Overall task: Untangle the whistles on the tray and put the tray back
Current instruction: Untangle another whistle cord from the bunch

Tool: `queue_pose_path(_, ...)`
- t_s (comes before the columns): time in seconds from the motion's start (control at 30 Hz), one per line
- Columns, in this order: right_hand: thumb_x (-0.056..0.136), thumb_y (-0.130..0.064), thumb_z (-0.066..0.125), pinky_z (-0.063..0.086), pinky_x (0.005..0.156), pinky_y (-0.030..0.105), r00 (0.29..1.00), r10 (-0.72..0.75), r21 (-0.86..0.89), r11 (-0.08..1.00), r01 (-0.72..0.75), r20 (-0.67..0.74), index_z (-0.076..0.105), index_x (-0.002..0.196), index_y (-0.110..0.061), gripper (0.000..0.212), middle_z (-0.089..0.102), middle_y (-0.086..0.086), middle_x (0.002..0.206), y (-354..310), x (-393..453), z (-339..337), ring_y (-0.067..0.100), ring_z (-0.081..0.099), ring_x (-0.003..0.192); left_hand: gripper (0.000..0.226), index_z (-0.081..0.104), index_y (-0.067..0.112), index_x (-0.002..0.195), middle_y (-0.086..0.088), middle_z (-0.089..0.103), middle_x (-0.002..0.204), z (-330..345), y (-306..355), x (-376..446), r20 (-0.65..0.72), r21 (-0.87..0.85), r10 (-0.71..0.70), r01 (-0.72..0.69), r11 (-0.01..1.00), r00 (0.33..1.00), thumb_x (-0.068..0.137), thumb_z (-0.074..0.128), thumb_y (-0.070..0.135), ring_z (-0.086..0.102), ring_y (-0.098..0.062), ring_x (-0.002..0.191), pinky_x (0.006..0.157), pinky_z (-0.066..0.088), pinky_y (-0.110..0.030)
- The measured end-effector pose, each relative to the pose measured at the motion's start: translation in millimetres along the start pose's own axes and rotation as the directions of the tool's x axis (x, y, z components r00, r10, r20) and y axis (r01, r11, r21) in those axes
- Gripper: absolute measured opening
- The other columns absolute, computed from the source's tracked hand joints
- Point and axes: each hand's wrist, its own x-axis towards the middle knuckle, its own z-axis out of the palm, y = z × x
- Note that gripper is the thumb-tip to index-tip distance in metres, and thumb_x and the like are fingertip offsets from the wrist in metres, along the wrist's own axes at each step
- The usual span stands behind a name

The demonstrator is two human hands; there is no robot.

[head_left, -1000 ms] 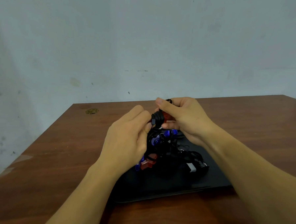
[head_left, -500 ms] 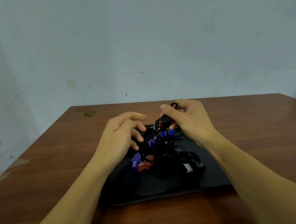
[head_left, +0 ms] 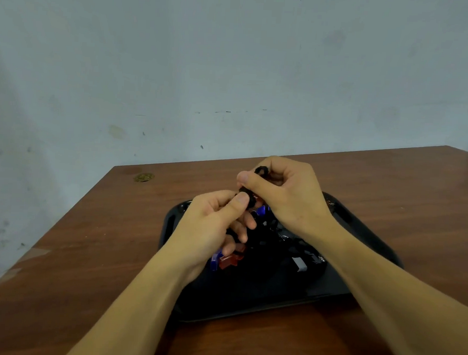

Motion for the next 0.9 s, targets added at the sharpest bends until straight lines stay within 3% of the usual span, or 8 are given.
queue_pose_path(0.13, 0.089, -0.022, 0.075, 0.059, 0.062, 0.024, 0.997, 0.080, 0.070, 0.994, -0.079, -0.004, 0.073, 0.085, -0.001, 0.022, 0.078, 0.004, 0.082, -5, 3, 2, 0.014, 0.072, 0.069, 0.024, 0.067, 0.010, 0.086, 0.001, 0.063, 0.063, -3, -4, 2, -0.079, 0.325, 0.243, -0.206, 0.923, 0.967, 0.102, 0.053, 0.020, 0.050, -0.006, 0.047, 0.045, 0.036, -0.016)
queue_pose_path(0.23, 0.089, -0.019, 0.074, 0.062, 0.066, 0.029, 0.987, 0.160, 0.184, 0.970, -0.156, -0.008, 0.074, 0.078, -0.007, 0.017, 0.079, 0.004, 0.081, -6, 3, 7, 0.018, 0.075, 0.075, 0.020, 0.066, 0.017, 0.085, 0.001, 0.063, 0.063, -3, -5, 2, -0.086, 0.451, 0.314, -0.244, 0.858, 0.945, 0.101, 0.054, 0.020, 0.051, -0.003, 0.045, 0.046, 0.039, -0.016)
queue_pose_path(0.33, 0.089, -0.018, 0.075, 0.061, 0.065, 0.028, 0.983, 0.183, 0.222, 0.960, -0.172, -0.027, 0.073, 0.076, -0.008, 0.017, 0.078, 0.006, 0.081, -5, 1, 7, 0.021, 0.075, 0.076, 0.016, 0.068, 0.012, 0.096, -0.009, 0.067, 0.072, -2, -3, 0, -0.088, 0.318, 0.210, -0.172, 0.932, 0.974, 0.100, 0.058, 0.023, 0.059, -0.012, 0.056, 0.041, 0.045, -0.028)
queue_pose_path(0.43, 0.089, -0.019, 0.074, 0.057, 0.058, 0.025, 0.987, 0.133, 0.184, 0.976, -0.116, -0.086, 0.074, 0.080, -0.008, 0.014, 0.078, 0.005, 0.081, -5, -1, 2, 0.021, 0.070, 0.069, 0.036, 0.068, 0.004, 0.099, -0.011, 0.068, 0.074, -2, 2, 0, -0.121, 0.080, 0.050, -0.041, 0.996, 0.991, 0.092, 0.064, 0.039, 0.061, -0.021, 0.062, 0.041, 0.046, -0.027)
queue_pose_path(0.57, 0.089, -0.019, 0.074, 0.057, 0.056, 0.026, 0.987, 0.083, 0.117, 0.991, -0.067, -0.136, 0.074, 0.078, -0.010, 0.014, 0.078, 0.004, 0.079, -6, -2, 0, 0.026, 0.072, 0.067, 0.037, 0.066, 0.000, 0.082, -0.013, 0.062, 0.064, -4, 5, 0, -0.085, 0.025, 0.008, -0.006, 1.000, 0.996, 0.094, 0.062, 0.035, 0.059, -0.021, 0.056, 0.039, 0.046, -0.026)
queue_pose_path(0.73, 0.088, -0.022, 0.076, 0.060, 0.064, 0.034, 0.982, 0.035, 0.071, 0.997, -0.022, -0.186, 0.075, 0.081, -0.008, 0.016, 0.077, 0.003, 0.076, -4, -7, 3, 0.027, 0.073, 0.072, 0.029, 0.069, 0.005, 0.088, -0.015, 0.069, 0.074, 0, 4, -1, -0.047, 0.019, 0.015, -0.014, 1.000, 0.999, 0.098, 0.058, 0.029, 0.062, -0.021, 0.064, 0.042, 0.049, -0.028)
queue_pose_path(0.9, 0.087, -0.023, 0.077, 0.056, 0.059, 0.024, 0.982, 0.044, 0.080, 0.996, -0.030, -0.184, 0.076, 0.080, -0.008, 0.016, 0.076, 0.002, 0.075, -2, -11, 11, 0.016, 0.071, 0.067, 0.033, 0.069, 0.003, 0.096, -0.013, 0.067, 0.076, -1, 0, -3, -0.052, 0.038, 0.018, -0.016, 0.999, 0.999, 0.098, 0.056, 0.034, 0.063, -0.019, 0.066, 0.042, 0.047, -0.027)
